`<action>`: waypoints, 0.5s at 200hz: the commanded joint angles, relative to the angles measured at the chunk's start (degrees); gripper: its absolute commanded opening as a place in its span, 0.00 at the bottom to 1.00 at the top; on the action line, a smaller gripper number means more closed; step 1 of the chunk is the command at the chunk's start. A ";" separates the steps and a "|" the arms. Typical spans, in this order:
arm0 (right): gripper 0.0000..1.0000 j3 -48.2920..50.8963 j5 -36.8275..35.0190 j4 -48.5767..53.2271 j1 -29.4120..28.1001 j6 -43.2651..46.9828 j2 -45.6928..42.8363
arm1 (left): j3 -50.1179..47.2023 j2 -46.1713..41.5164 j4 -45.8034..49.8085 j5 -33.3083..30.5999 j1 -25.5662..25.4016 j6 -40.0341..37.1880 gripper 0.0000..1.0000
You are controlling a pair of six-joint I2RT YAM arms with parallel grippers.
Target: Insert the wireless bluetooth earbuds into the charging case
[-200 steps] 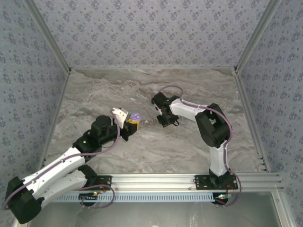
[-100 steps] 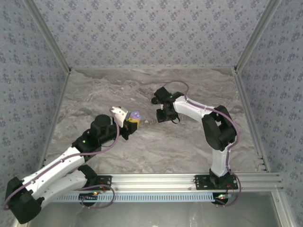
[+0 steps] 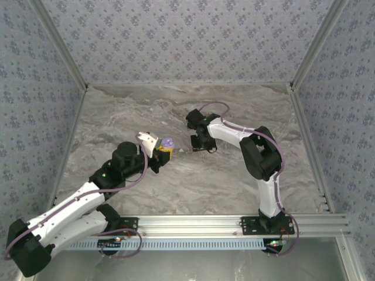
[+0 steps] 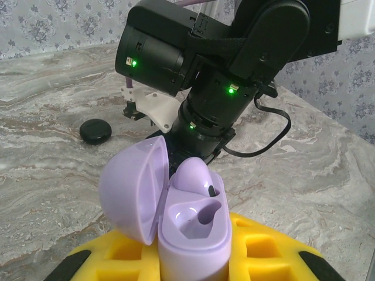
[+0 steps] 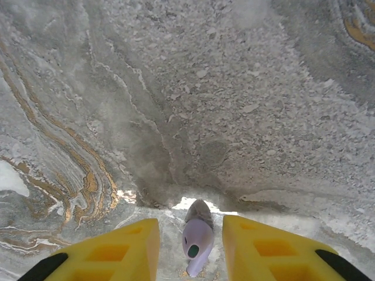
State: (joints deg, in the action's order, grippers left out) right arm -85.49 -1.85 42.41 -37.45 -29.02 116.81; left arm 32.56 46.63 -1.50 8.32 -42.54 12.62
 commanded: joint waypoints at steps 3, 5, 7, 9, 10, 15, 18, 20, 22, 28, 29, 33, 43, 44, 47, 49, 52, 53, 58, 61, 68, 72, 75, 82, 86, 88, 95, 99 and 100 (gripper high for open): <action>0.35 -2.03 -2.16 2.97 -0.51 -1.22 1.64 | 1.46 -0.10 -1.49 0.55 -0.34 -0.48 0.14; 0.35 -2.09 -2.19 2.95 -0.63 -1.18 1.66 | 1.41 -0.13 -1.49 0.54 -0.30 -0.49 0.14; 0.34 -2.12 -2.22 3.05 -0.63 -1.21 1.73 | 1.45 -0.14 -1.49 0.51 -0.29 -0.49 0.14; 0.34 -2.13 -2.31 3.08 -0.66 -1.22 1.83 | 1.41 -0.12 -1.49 0.50 -0.29 -0.49 0.14; 0.34 -2.18 -2.34 3.10 -0.63 -1.22 1.83 | 1.39 -0.08 -1.49 0.53 -0.32 -0.54 0.14; 0.34 -2.31 -2.41 3.21 -0.69 -1.07 1.96 | 1.40 -0.10 -1.47 0.49 -0.28 -0.49 0.14; 0.34 -2.35 -2.45 3.35 -0.72 -1.12 2.13 | 1.45 -0.12 -1.38 0.51 -0.33 -0.49 0.14; 0.34 -2.43 -2.46 3.39 -0.70 -1.09 2.22 | 1.43 -0.13 -1.40 0.55 -0.32 -0.43 0.14; 0.34 -2.47 -2.46 3.38 -0.72 -1.05 2.31 | 1.45 -0.07 -1.40 0.51 -0.34 -0.46 0.14; 0.33 -2.65 -2.46 3.59 -0.69 -0.95 2.60 | 1.38 -0.17 -1.40 0.49 -0.34 -0.49 0.14; 0.33 -2.70 -2.50 3.66 -0.69 -0.95 2.66 | 1.38 -0.20 -1.40 0.53 -0.30 -0.45 0.14; 0.33 -2.81 -2.48 3.85 -0.69 -0.92 2.91 | 1.35 -0.20 -1.40 0.54 -0.34 -0.49 0.14; 0.33 -3.09 -2.80 4.16 -0.80 -0.95 3.41 | 1.40 -0.22 -1.39 0.49 -0.35 -0.45 0.14; 0.33 -3.14 -2.85 4.17 -0.79 -0.91 3.42 | 1.38 -0.22 -1.40 0.48 -0.35 -0.47 0.14; 0.32 -3.14 -2.97 4.23 -0.89 -0.88 3.54 | 1.37 -0.23 -1.34 0.47 -0.30 -0.45 0.14; 0.32 -3.18 -3.05 4.29 -0.90 -0.89 3.58 | 1.41 -0.23 -1.32 0.47 -0.34 -0.48 0.14; 0.32 -3.19 -3.07 4.34 -0.90 -0.87 3.67 | 1.38 -0.23 -1.32 0.55 -0.34 -0.45 0.14; 0.32 -3.19 -3.07 4.34 -0.89 -0.83 3.72 | 1.42 -0.27 -1.32 0.55 -0.35 -0.47 0.14; 0.32 -3.19 -3.07 4.33 -0.87 -0.84 3.90 | 1.37 -0.28 -1.32 0.48 -0.35 -0.49 0.14; 0.31 -3.23 -3.07 4.34 -0.95 -0.84 3.97 | 1.37 -0.24 -1.32 0.49 -0.34 -0.49 0.14; 0.30 -3.35 -3.07 4.47 -0.87 -0.80 4.25 | 1.37 -0.31 -1.32 0.49 -0.34 -0.47 0.14; 0.29 -3.51 -3.07 4.68 -0.87 -0.78 4.41 | 1.37 -0.30 -1.32 0.50 -0.34 -0.49 0.14; 0.29 -3.60 -3.07 4.78 -0.88 -0.78 4.51 | 1.37 -0.31 -1.32 0.50 -0.35 -0.47 0.14; 0.29 -3.80 -3.27 5.19 -0.91 -0.77 4.71 | 1.42 -0.30 -1.32 0.47 -0.34 -0.49 0.14; 0.29 -3.89 -3.41 5.36 -1.03 -0.78 4.86 | 1.37 -0.26 -1.30 0.51 -0.34 -0.49 0.14; 0.29 -3.96 -3.42 5.46 -0.97 -0.71 4.90 | 1.33 -0.26 -1.31 0.52 -0.34 -0.49 0.14; 0.29 -4.04 -3.29 5.58 -1.00 -0.62 5.04 | 1.35 -0.29 -1.32 0.50 -0.34 -0.49 0.14; 0.29 -4.11 -3.30 5.79 -0.96 -0.56 5.09 | 1.37 -0.31 -1.32 0.56 -0.34 -0.48 0.14; 0.29 -4.13 -3.36 5.81 -0.96 -0.58 5.09 | 1.37 -0.31 -1.32 0.51 -0.34 -0.49 0.14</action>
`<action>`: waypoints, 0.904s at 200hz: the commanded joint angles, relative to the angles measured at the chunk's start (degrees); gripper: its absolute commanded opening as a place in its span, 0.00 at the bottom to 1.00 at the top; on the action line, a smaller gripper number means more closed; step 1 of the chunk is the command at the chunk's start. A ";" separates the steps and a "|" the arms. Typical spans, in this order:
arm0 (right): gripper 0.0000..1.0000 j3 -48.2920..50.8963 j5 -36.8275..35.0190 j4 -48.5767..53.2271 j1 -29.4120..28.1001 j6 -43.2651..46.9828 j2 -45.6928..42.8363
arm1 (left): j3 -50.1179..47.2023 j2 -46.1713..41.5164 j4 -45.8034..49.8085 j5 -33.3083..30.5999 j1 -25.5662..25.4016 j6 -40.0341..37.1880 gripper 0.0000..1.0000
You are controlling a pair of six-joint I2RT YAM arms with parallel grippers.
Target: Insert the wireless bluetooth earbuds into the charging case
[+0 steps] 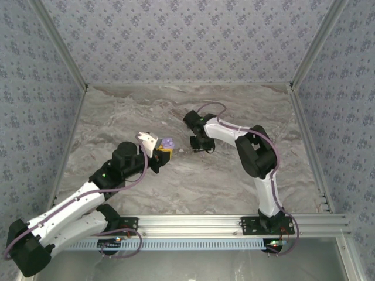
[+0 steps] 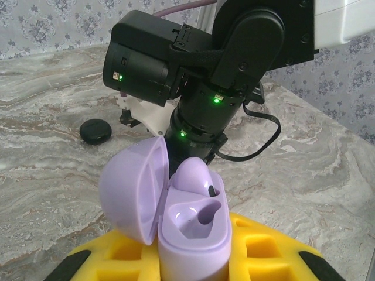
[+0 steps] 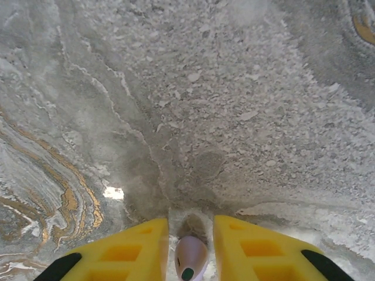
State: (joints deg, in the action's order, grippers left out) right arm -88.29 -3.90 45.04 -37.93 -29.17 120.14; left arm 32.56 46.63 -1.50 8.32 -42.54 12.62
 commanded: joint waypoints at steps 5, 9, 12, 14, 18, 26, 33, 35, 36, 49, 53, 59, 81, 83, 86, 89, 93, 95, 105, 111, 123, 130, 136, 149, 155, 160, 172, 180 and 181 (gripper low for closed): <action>0.29 -1.32 -1.36 3.30 -0.54 -0.42 1.85 | 1.41 -0.31 -1.38 0.52 -0.35 -0.47 0.14; 0.29 -1.33 -1.31 3.45 -0.58 -0.30 1.86 | 1.37 -0.27 -1.39 0.48 -0.35 -0.49 0.14; 0.29 -1.35 -1.29 3.50 -0.61 -0.29 1.86 | 1.37 -0.30 -1.45 0.48 -0.35 -0.49 0.14; 0.29 -1.42 -1.26 3.53 -0.58 -0.28 1.86 | 1.37 -0.29 -1.48 0.50 -0.30 -0.49 0.14; 0.29 -1.44 -1.18 3.63 -0.58 -0.25 1.86 | 1.37 -0.23 -1.44 0.52 -0.33 -0.45 0.14; 0.29 -1.52 -1.12 3.91 -0.64 -0.19 1.81 | 1.37 -0.23 -1.46 0.47 -0.30 -0.49 0.14; 0.29 -1.53 -0.85 4.14 -0.73 0.02 1.76 | 1.37 -0.10 -1.57 0.48 -0.32 -0.49 0.14; 0.29 -1.53 -0.78 4.22 -0.74 0.13 1.66 | 1.37 -0.13 -1.58 0.47 -0.34 -0.49 0.14; 0.29 -1.53 -0.77 4.20 -0.74 0.10 1.67 | 1.37 -0.09 -1.58 0.47 -0.34 -0.49 0.14; 0.30 -1.66 -0.47 4.57 -0.90 0.34 1.42 | 1.34 -0.03 -1.67 0.52 -0.35 -0.48 0.14; 0.30 -1.75 -0.34 4.66 -0.96 0.57 1.42 | 1.32 0.07 -1.67 0.48 -0.30 -0.49 0.14; 0.30 -1.92 -0.23 4.99 -1.00 0.73 1.41 | 1.33 0.06 -1.74 0.48 -0.29 -0.49 0.14; 0.30 -2.10 0.22 5.23 -1.26 1.11 1.58 | 1.37 0.13 -1.83 0.50 -0.30 -0.49 0.14; 0.30 -2.11 0.28 5.21 -1.27 1.17 1.59 | 1.37 0.13 -1.84 0.48 -0.31 -0.49 0.14; 0.30 -2.21 0.24 5.19 -1.29 1.15 1.66 | 1.37 0.25 -1.84 0.54 -0.34 -0.49 0.14; 0.30 -2.08 0.20 5.13 -1.27 1.22 1.68 | 1.37 0.23 -1.89 0.50 -0.35 -0.45 0.14; 0.30 -2.18 0.17 5.07 -1.33 1.26 1.81 | 1.37 0.30 -1.92 0.47 -0.34 -0.45 0.14; 0.29 -2.20 0.20 5.11 -1.33 1.36 1.84 | 1.37 0.26 -1.93 0.47 -0.34 -0.46 0.14; 0.28 -2.53 0.13 5.35 -1.23 1.46 2.27 | 1.37 0.32 -1.93 0.52 -0.30 -0.47 0.14; 0.28 -2.75 0.04 5.40 -1.24 1.58 2.53 | 1.37 0.35 -1.93 0.50 -0.34 -0.49 0.14; 0.28 -2.93 -0.03 5.29 -1.18 1.67 3.08 | 1.38 0.35 -1.93 0.49 -0.32 -0.49 0.14; 0.27 -3.10 -0.20 5.31 -1.21 1.76 3.37 | 1.39 0.38 -1.92 0.48 -0.35 -0.49 0.14; 0.28 -3.28 -0.31 5.35 -1.11 1.80 3.67 | 1.42 0.35 -1.91 0.60 -0.34 -0.45 0.14; 0.27 -3.48 -0.71 5.12 -1.05 1.83 4.13 | 1.37 0.37 -1.84 0.64 -0.28 -0.49 0.14; 0.27 -3.47 -0.83 4.92 -1.00 1.96 4.30 | 1.38 0.31 -1.80 0.67 -0.35 -0.49 0.14; 0.27 -3.47 -0.91 4.89 -0.92 2.06 4.46 | 1.39 0.36 -1.76 0.64 -0.29 -0.49 0.14; 0.26 -3.55 -1.06 4.64 -0.84 2.31 4.83 | 1.26 0.41 -1.75 0.80 -0.34 -0.37 0.14; 0.24 -3.56 -1.21 4.38 -0.84 2.62 4.93 | 1.24 0.49 -1.84 0.79 -0.32 -0.41 0.14; 0.24 -3.56 -1.21 4.41 -0.83 2.67 4.93 | 1.26 0.53 -1.84 0.76 -0.29 -0.41 0.14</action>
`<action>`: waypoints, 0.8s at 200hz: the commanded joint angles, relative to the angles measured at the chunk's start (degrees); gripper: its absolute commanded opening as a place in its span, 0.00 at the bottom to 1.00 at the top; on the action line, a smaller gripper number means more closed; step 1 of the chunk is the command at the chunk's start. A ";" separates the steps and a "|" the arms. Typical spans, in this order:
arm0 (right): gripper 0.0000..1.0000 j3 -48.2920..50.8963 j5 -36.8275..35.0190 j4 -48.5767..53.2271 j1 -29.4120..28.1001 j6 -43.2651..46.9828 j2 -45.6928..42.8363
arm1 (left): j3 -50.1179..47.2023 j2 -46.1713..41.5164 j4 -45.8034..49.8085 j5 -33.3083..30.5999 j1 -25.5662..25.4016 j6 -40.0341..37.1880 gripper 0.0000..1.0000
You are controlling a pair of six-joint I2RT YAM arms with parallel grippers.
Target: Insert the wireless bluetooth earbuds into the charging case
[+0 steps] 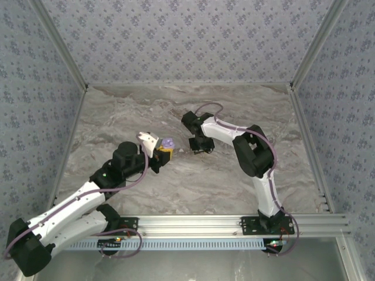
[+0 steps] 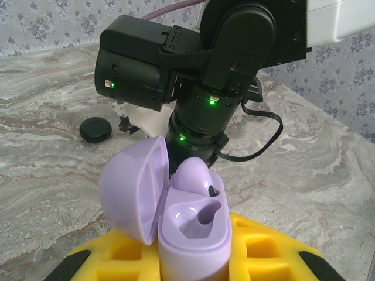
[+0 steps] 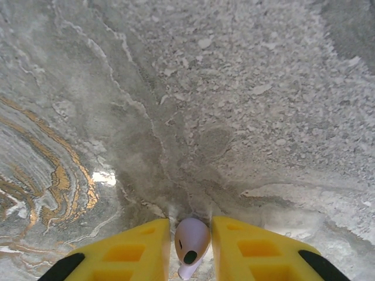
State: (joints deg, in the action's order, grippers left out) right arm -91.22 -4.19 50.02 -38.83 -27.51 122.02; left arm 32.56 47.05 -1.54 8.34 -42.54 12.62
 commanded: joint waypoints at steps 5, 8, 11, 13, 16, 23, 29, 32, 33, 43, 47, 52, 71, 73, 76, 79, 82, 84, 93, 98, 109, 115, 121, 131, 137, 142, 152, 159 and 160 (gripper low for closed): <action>0.23 -0.59 -0.99 -0.71 0.03 1.28 3.05 | 1.28 0.22 -1.77 0.82 -0.33 -0.41 0.14; 0.22 -0.62 -1.05 -0.82 0.06 1.32 3.05 | 1.28 0.24 -1.80 0.88 -0.34 -0.37 0.14; 0.22 -0.56 -1.11 -0.96 0.04 1.54 2.98 | 1.28 0.34 -1.80 0.81 -0.30 -0.39 0.14; 0.22 -0.54 -1.22 -0.97 0.06 1.57 2.90 | 1.26 0.39 -1.80 0.83 -0.34 -0.40 0.14; 0.22 -0.47 -1.45 -1.18 0.07 1.72 2.75 | 1.21 0.41 -1.88 0.90 -0.34 -0.39 0.14; 0.21 -0.22 -1.74 -1.51 0.06 1.91 2.47 | 1.12 0.72 -1.97 1.00 -0.32 -0.25 0.14; 0.20 0.05 -1.96 -1.83 -0.02 2.20 2.10 | 1.11 0.93 -2.06 1.02 -0.34 -0.07 0.14; 0.20 0.25 -2.16 -2.20 -0.02 2.38 1.82 | 1.11 1.12 -2.06 0.95 -0.28 0.09 0.14; 0.20 0.38 -2.20 -2.34 -0.02 2.46 1.73 | 1.06 1.16 -2.06 0.92 -0.27 0.15 0.14; 0.20 1.29 -2.71 -3.44 0.02 2.87 0.58 | 1.01 1.83 -2.19 0.76 -0.32 0.85 0.14; 0.20 1.77 -2.84 -4.10 0.06 3.10 -0.11 | 0.96 2.21 -2.28 0.52 -0.32 1.26 0.14; 0.20 2.47 -2.98 -4.84 0.06 3.28 -0.93 | 0.87 2.70 -2.47 0.25 -0.35 1.79 0.14; 0.19 5.18 -3.61 -8.17 0.24 4.44 -4.13 | 0.41 5.17 -3.80 -0.56 -0.33 3.71 0.13; 0.19 5.53 -3.61 -8.51 0.24 4.47 -4.50 | 0.27 5.45 -3.92 -0.66 -0.34 3.92 0.13; 0.19 6.01 -3.65 -9.04 0.20 4.60 -5.03 | 0.24 5.94 -4.21 -0.74 -0.28 4.32 0.13; 0.19 6.50 -3.76 -9.56 0.31 4.82 -5.64 | 0.09 6.41 -4.51 -0.83 -0.19 4.60 0.13; 0.19 7.02 -3.74 -10.08 0.33 4.95 -6.20 | 0.01 6.84 -4.76 -0.93 -0.21 4.97 0.13; 0.19 7.37 -3.75 -10.42 0.33 4.99 -6.53 | -0.07 7.16 -4.91 -1.06 -0.22 5.24 0.13; 0.19 8.63 -3.95 -11.81 0.42 5.36 -8.23 | -0.29 8.53 -5.59 -1.32 -0.08 6.39 0.13; 0.19 9.49 -4.02 -12.38 0.48 5.63 -9.08 | -0.32 9.39 -5.90 -1.39 0.12 7.10 0.13; 0.18 10.81 -4.06 -13.74 0.59 6.10 -10.75 | -0.48 11.11 -6.60 -1.26 0.42 8.62 0.13; 0.18 11.60 -4.16 -14.37 0.64 6.19 -11.71 | -0.52 12.05 -7.07 -1.03 0.62 9.26 0.13; 0.18 12.39 -4.13 -15.20 0.63 6.39 -12.85 | -0.63 12.85 -7.61 -0.81 0.75 9.71 0.13; 0.18 13.67 -3.99 -16.74 0.79 6.65 -14.53 | -0.73 14.14 -8.51 -0.58 0.78 10.20 0.13; 0.18 14.40 -3.94 -17.57 0.92 6.75 -15.55 | -0.83 14.82 -8.96 -0.52 0.83 10.46 0.13; 0.18 14.83 -3.99 -18.18 0.90 6.92 -16.45 | -0.91 15.34 -9.40 -0.44 0.80 10.69 0.13; 0.18 15.75 -3.92 -19.12 0.89 7.19 -18.04 | -1.00 16.39 -10.19 -0.15 0.94 11.01 0.13; 0.17 16.42 -3.82 -19.99 0.96 7.43 -19.36 | -1.03 17.06 -10.87 0.14 0.90 11.18 0.13; 0.18 16.51 -3.77 -20.06 0.91 7.49 -19.54 | -1.06 17.13 -10.99 0.16 0.89 11.19 0.13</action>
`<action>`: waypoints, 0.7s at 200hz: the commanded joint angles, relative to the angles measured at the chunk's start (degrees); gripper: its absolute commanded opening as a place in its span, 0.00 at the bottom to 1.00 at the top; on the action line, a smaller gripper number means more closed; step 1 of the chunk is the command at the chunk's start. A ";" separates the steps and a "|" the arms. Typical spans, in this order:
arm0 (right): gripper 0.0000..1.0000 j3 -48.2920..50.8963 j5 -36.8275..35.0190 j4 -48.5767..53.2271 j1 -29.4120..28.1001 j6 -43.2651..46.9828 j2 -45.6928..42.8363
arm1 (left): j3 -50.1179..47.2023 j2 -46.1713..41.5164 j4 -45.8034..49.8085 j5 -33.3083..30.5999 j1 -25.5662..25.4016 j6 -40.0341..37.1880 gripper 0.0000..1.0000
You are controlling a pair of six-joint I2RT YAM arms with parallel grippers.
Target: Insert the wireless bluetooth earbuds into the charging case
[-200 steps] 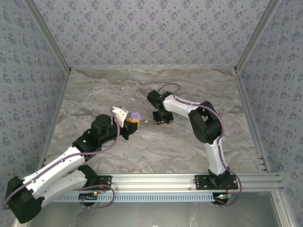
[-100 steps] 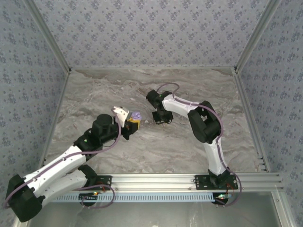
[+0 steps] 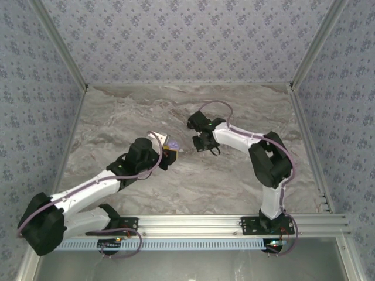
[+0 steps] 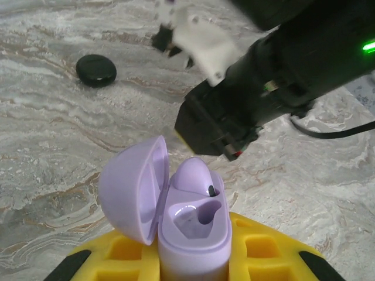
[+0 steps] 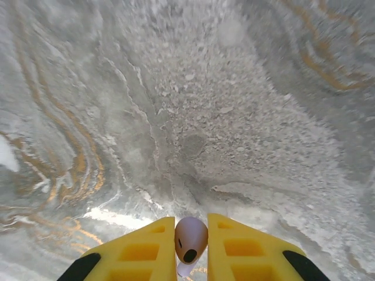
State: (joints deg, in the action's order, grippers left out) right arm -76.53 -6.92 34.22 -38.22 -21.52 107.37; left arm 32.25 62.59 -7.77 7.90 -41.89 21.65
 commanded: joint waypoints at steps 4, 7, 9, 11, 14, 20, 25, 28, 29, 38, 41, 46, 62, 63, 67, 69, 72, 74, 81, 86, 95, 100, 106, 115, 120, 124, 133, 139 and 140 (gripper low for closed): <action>0.17 2.20 -0.95 -4.67 0.40 1.66 -5.52 | -0.80 1.99 -5.05 0.77 0.36 2.17 0.13; 0.17 2.48 -0.91 -4.91 0.42 1.78 -6.09 | -0.86 2.32 -5.29 0.86 0.34 2.25 0.13; 0.17 2.65 -0.91 -5.12 0.38 1.77 -6.47 | -0.91 2.46 -5.54 0.88 0.35 2.25 0.13; 0.17 2.82 -0.84 -5.25 0.35 1.75 -6.78 | -0.95 2.67 -5.69 0.97 0.37 2.32 0.13; 0.17 3.08 -0.83 -5.54 0.36 1.79 -7.36 | -0.96 2.96 -5.90 1.14 0.40 2.41 0.13; 0.17 3.74 -0.52 -6.30 0.41 2.06 -8.43 | -1.00 3.51 -6.36 1.59 0.49 2.43 0.14; 0.17 4.29 -0.15 -6.97 0.38 2.22 -9.41 | -1.09 3.98 -6.89 2.03 0.57 2.43 0.14; 0.17 4.63 0.05 -7.38 0.42 2.26 -9.97 | -1.20 4.19 -7.36 2.22 0.58 2.43 0.14; 0.17 4.72 0.14 -7.44 0.42 2.31 -10.20 | -1.25 4.29 -7.53 2.30 0.58 2.43 0.14; 0.17 5.62 0.76 -8.58 0.41 2.61 -11.90 | -1.64 5.04 -9.00 2.95 0.74 2.65 0.14; 0.17 6.05 1.03 -9.09 0.38 2.76 -12.62 | -1.78 5.36 -9.41 3.13 0.75 2.69 0.14; 0.17 6.40 1.41 -9.50 0.42 2.87 -13.40 | -1.98 5.77 -10.35 3.53 0.97 2.62 0.14; 0.17 7.69 2.42 -11.02 0.35 3.33 -16.39 | -2.94 7.04 -13.52 4.66 1.44 2.65 0.14; 0.17 7.70 2.47 -11.10 0.34 3.41 -16.53 | -3.01 7.12 -13.73 4.75 1.54 2.67 0.14; 0.17 7.71 2.73 -11.45 0.25 3.56 -17.11 | -3.27 7.40 -14.59 5.21 1.70 2.70 0.14; 0.17 7.71 2.86 -11.70 0.27 3.65 -17.42 | -3.36 7.55 -15.16 5.42 1.72 2.70 0.14; 0.17 7.71 3.02 -11.95 0.25 3.82 -18.04 | -3.54 7.79 -15.86 5.68 1.92 2.70 0.14; 0.17 8.68 3.17 -12.08 0.31 3.93 -18.29 | -3.65 7.98 -16.33 5.89 1.99 2.70 0.15; 0.17 10.07 3.57 -12.73 0.17 4.24 -19.26 | -3.94 8.53 -18.05 6.56 2.14 2.63 0.14; 0.17 10.40 3.92 -13.31 0.16 4.38 -20.00 | -4.08 9.01 -19.01 7.13 2.29 2.46 0.15; 0.17 11.14 5.19 -14.62 0.08 4.88 -21.05 | -4.21 9.78 -20.95 7.90 2.40 2.23 0.15; 0.17 11.58 5.61 -15.32 0.06 4.98 -21.69 | -4.27 10.31 -21.91 8.41 2.47 2.04 0.15; 0.17 11.97 6.16 -16.24 -0.09 5.15 -22.36 | -4.30 10.82 -23.19 8.97 2.47 1.79 0.15; 0.17 12.60 6.97 -17.54 -0.34 5.47 -23.13 | -4.38 11.57 -25.17 9.51 2.56 1.54 0.15; 0.17 12.95 7.13 -18.10 -0.51 5.63 -23.63 | -4.48 11.97 -26.19 9.82 2.56 1.55 0.15; 0.17 12.98 7.40 -18.45 -0.59 5.81 -23.91 | -4.48 12.28 -26.98 10.00 2.59 1.47 0.15; 0.17 13.32 7.92 -19.18 -0.95 6.20 -24.54 | -4.48 13.01 -28.49 10.39 2.54 1.19 0.15; 0.17 13.40 8.13 -19.40 -1.25 6.43 -24.93 | -4.55 13.52 -29.64 10.67 2.57 0.98 0.15; 0.17 13.42 8.14 -19.51 -1.34 6.46 -25.02 | -4.56 13.57 -29.87 10.66 2.54 0.96 0.15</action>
State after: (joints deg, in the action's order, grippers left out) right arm -63.99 -1.21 18.48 -38.46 -16.97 84.75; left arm 27.51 74.83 -28.29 15.53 -39.64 23.57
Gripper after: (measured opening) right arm 0.175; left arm 0.205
